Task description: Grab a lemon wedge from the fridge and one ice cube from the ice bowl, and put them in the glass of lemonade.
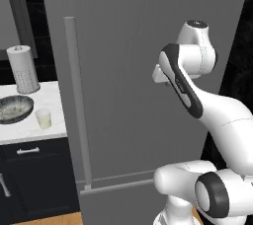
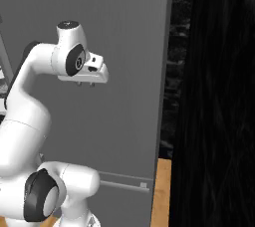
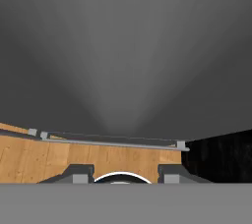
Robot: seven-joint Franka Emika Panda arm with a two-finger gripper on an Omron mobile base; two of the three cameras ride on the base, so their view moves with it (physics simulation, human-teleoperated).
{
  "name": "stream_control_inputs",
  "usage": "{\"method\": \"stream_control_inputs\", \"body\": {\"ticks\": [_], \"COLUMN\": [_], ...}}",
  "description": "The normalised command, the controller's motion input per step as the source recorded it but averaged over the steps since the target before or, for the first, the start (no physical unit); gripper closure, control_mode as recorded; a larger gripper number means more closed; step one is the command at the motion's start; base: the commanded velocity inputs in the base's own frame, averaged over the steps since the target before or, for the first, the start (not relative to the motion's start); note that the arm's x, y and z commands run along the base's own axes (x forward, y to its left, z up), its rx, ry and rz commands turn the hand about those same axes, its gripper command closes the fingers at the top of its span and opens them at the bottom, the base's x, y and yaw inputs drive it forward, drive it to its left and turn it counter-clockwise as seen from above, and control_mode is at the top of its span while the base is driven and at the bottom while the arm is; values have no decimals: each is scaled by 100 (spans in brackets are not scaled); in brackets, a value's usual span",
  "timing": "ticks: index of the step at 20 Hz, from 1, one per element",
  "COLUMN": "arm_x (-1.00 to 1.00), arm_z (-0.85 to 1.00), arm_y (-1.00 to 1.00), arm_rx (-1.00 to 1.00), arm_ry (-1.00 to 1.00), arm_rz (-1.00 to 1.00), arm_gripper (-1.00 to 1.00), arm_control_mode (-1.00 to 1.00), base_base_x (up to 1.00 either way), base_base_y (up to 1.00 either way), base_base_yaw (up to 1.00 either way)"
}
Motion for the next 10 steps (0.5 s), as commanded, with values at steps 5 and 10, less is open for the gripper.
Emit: {"method": "stream_control_inputs", "body": {"ticks": [5, 10], "arm_x": [-31, -57], "arm_z": [-10, -30], "arm_y": [0, 0], "arm_rx": [0, 0], "arm_ry": [0, 1], "arm_rz": [0, 0], "arm_gripper": [-100, -100], "arm_control_mode": [-100, -100], "base_base_x": [0, 0], "base_base_y": [0, 0], "base_base_yaw": [0, 0]}}
